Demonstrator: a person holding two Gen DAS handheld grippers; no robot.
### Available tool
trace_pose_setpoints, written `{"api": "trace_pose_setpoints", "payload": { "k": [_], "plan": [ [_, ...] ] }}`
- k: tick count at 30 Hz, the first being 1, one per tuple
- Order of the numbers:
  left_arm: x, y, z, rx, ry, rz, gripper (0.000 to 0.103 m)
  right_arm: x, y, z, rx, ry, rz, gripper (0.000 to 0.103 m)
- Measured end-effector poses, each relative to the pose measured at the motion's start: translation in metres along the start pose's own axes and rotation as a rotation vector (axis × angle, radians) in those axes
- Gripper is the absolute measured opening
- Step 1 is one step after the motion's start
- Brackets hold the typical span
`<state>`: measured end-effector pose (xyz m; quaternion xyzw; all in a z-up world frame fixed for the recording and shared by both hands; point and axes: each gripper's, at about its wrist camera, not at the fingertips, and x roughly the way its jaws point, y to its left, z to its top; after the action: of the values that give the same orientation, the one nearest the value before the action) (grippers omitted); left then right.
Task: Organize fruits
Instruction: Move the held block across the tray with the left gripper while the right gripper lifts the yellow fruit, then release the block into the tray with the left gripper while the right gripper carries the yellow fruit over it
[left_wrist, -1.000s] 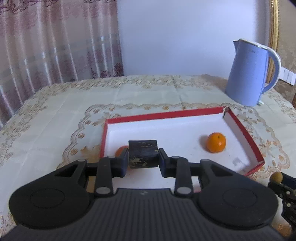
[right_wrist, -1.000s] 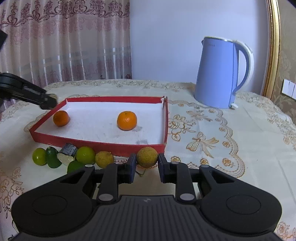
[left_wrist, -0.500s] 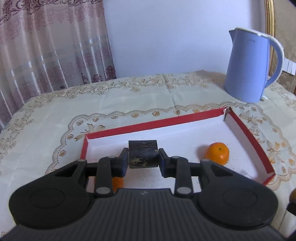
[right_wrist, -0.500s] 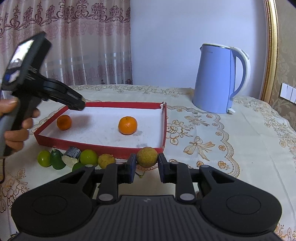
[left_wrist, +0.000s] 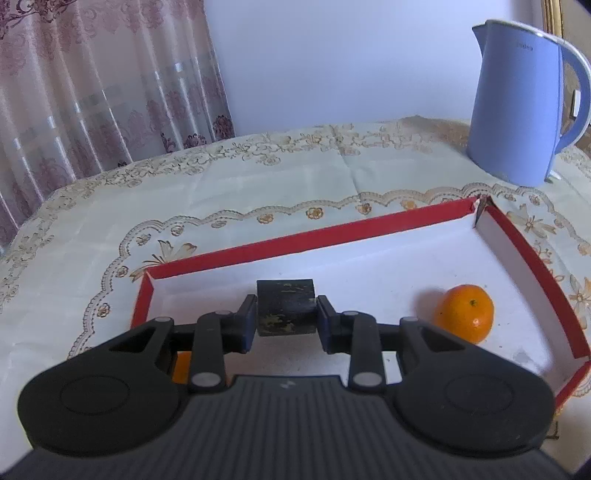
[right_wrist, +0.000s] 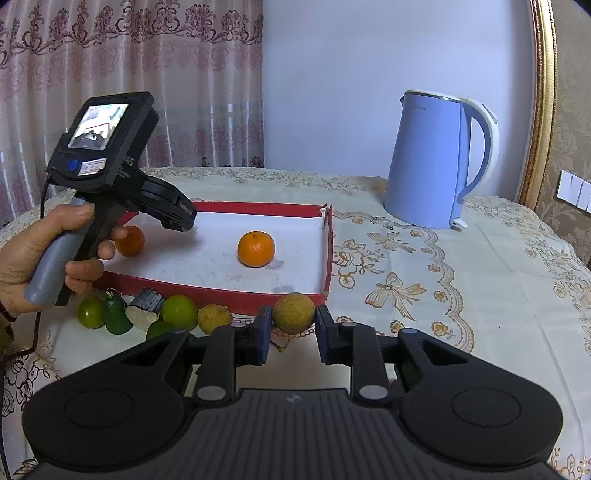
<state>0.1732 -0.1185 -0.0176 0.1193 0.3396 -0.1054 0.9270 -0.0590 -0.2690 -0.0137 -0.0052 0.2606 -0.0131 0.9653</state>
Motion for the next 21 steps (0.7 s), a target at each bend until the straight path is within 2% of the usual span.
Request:
{"api": "trace_pose_setpoints", "payload": {
  "k": [4, 6, 8, 10, 13, 21],
  "plan": [
    [0.002, -0.002, 0.001, -0.001, -0.012, 0.014, 0.035, -0.001, 0.001, 0.000, -0.003, 0.002, 0.000, 0.024],
    [-0.001, -0.004, 0.001, 0.009, -0.028, 0.031, 0.047, -0.001, 0.002, 0.000, -0.005, 0.002, 0.000, 0.024],
    [-0.006, -0.005, 0.001, 0.010, -0.053, 0.042, 0.068, -0.001, 0.003, 0.001, -0.007, 0.002, 0.001, 0.024],
    [-0.010, -0.006, 0.001, 0.017, -0.077, 0.057, 0.076, -0.001, 0.004, 0.002, -0.008, 0.000, 0.004, 0.024],
    [-0.017, -0.008, 0.001, 0.042, -0.093, 0.079, 0.077, 0.000, 0.006, 0.002, -0.009, 0.000, 0.009, 0.024],
    [-0.054, 0.003, -0.012, 0.024, -0.121, 0.124, 0.091, 0.004, 0.014, 0.007, -0.016, -0.006, 0.031, 0.024]
  ]
}}
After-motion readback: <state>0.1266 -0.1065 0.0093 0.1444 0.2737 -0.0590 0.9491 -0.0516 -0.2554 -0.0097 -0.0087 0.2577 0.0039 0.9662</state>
